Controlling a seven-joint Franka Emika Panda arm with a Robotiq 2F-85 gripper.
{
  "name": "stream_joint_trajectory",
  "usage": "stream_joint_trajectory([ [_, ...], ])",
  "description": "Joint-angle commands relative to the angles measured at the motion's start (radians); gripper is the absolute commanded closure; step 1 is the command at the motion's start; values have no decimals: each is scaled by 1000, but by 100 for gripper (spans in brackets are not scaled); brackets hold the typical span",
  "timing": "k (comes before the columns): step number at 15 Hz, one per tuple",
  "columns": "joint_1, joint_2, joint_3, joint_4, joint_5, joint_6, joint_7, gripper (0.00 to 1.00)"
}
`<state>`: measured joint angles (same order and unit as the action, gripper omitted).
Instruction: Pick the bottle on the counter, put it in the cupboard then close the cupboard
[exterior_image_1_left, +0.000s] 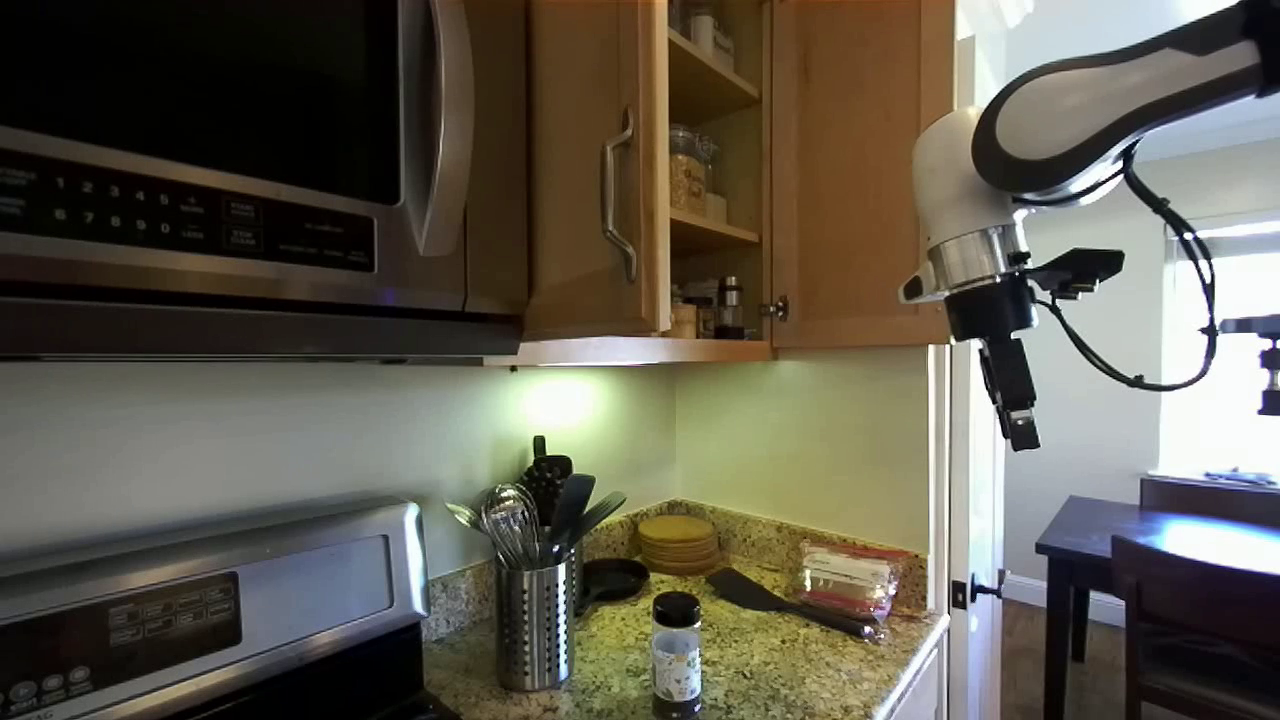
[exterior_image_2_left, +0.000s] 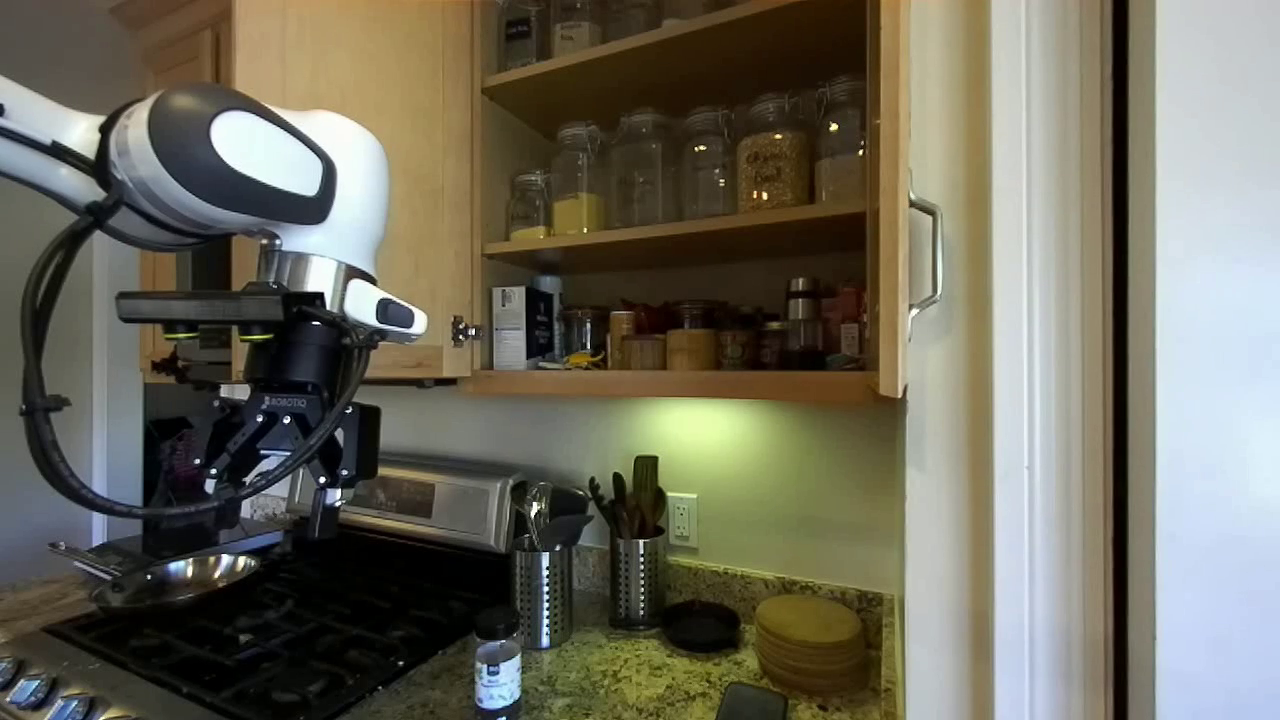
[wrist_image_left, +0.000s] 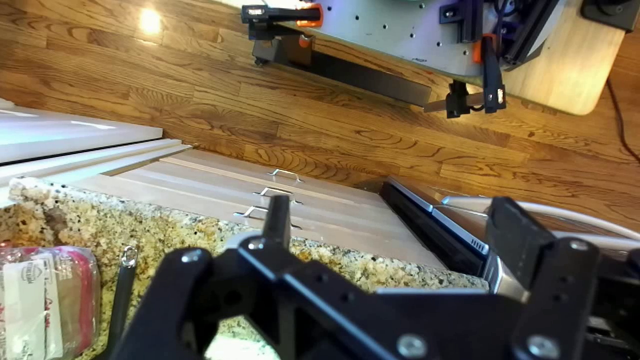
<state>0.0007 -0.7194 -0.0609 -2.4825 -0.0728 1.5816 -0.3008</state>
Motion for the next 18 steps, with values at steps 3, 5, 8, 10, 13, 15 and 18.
stream_joint_trajectory([
  [3,36,73,13,-29,47,134,55,0],
  [5,51,125,40,-34,66,240,81,0],
  [8,60,234,109,-20,75,413,193,0],
  [10,64,301,152,-7,72,515,280,0],
  [13,63,371,192,12,62,608,375,0],
  [15,67,356,185,-3,55,594,340,0],
  [18,68,385,190,17,55,603,348,0],
])
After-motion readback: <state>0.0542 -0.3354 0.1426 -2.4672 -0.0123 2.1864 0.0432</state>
